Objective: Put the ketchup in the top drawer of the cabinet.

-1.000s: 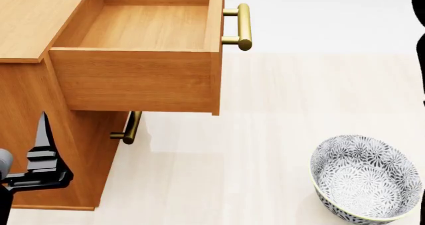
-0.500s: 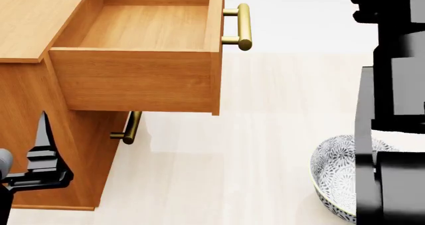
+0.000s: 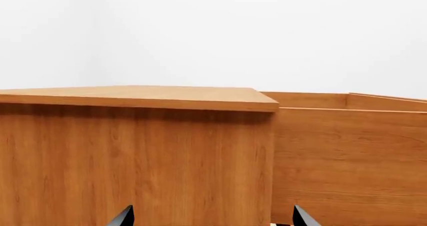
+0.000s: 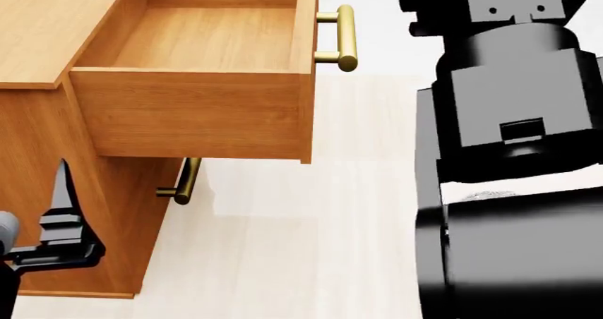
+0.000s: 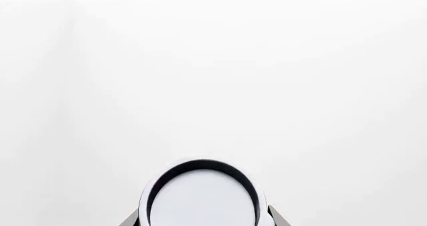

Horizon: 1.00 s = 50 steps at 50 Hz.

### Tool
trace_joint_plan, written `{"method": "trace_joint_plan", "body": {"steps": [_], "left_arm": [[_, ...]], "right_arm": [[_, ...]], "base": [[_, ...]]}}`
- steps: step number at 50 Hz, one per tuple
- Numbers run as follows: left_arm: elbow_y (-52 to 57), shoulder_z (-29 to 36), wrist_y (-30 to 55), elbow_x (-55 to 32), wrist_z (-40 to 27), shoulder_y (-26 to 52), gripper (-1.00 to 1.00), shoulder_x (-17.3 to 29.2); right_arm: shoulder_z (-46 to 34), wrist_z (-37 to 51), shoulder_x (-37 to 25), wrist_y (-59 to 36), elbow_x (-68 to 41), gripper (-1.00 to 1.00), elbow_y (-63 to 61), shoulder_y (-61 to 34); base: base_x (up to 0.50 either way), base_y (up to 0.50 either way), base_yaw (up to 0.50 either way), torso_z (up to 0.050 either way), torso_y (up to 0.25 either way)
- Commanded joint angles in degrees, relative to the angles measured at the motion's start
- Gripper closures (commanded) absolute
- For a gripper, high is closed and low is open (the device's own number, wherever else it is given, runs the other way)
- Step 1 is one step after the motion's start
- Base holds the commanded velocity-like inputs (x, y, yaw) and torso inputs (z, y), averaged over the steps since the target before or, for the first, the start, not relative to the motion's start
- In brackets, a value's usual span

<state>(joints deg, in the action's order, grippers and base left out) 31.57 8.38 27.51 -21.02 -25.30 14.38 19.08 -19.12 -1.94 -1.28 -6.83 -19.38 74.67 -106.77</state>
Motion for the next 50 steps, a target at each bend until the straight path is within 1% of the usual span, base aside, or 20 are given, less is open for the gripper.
{"method": "trace_joint_plan", "body": {"steps": [1,4,7,10,14,21,27,34,36,44,50], "left_arm": [[0.04,0.36,-0.20,-0.12,-0.16,-0.04,-1.00,-0.01],[-0.07,0.28,-0.47,-0.22,-0.11,-0.26,-1.00,0.07],[-0.08,0.07,-0.70,-0.36,-0.10,-0.41,-1.00,0.17],[-0.13,-0.10,-0.71,-0.48,-0.14,-0.47,-1.00,0.30],[-0.09,-0.15,-0.78,-0.60,-0.22,-0.49,-1.00,0.35],[0.21,0.08,-0.41,-0.70,-0.51,-0.16,-1.00,0.36],[0.27,0.17,-0.58,-0.74,-0.56,-0.26,-1.00,0.47],[0.06,0.15,-0.72,-0.83,-0.62,-0.31,-1.00,0.62],[0.01,0.11,-0.78,-0.88,-0.63,-0.30,-1.00,0.65],[-0.33,0.22,-0.98,-0.95,-0.70,-0.37,-1.00,0.69],[-0.47,0.41,-0.96,-1.00,-0.81,-0.24,-1.00,0.66]], "right_arm": [[-29.78,3.79,1.27,1.60,-29.21,1.00,0.28,-0.58],[-46.46,4.58,1.27,4.01,-45.70,1.00,-0.79,-1.51],[-57.42,4.67,1.28,5.97,-58.25,1.00,-2.02,-2.49],[-64.48,5.05,1.28,7.09,-66.11,1.00,-3.12,-3.41],[-69.12,4.28,1.28,7.80,-71.38,1.00,-4.16,-3.78],[-71.36,-0.43,1.28,7.62,-72.83,1.00,-7.42,-3.04],[-71.31,-6.23,1.28,4.70,-72.98,1.00,-9.02,-3.69],[-71.36,-8.91,1.28,3.09,-72.78,1.00,-9.52,-2.67],[-71.46,-10.88,1.28,-0.28,-73.06,1.00,-9.36,-3.50],[-71.24,-11.73,1.28,-2.54,-72.69,1.00,-9.30,-1.97],[-71.40,-12.15,1.28,-7.59,-72.13,1.00,-9.02,-2.35]], "base": [[0.00,0.00,0.00,0.000,0.000],[0.00,0.00,0.00,0.000,0.000],[0.00,0.00,0.00,0.000,0.000],[0.00,0.00,0.00,0.000,0.000],[0.00,0.00,0.00,0.000,0.003],[0.00,0.00,0.00,0.000,0.000],[0.00,0.00,0.00,0.000,0.000],[0.00,0.00,0.00,0.000,0.000],[0.00,0.00,0.00,0.000,0.000],[0.00,0.00,0.00,0.000,0.000],[0.00,0.00,0.00,0.000,0.002]]}}
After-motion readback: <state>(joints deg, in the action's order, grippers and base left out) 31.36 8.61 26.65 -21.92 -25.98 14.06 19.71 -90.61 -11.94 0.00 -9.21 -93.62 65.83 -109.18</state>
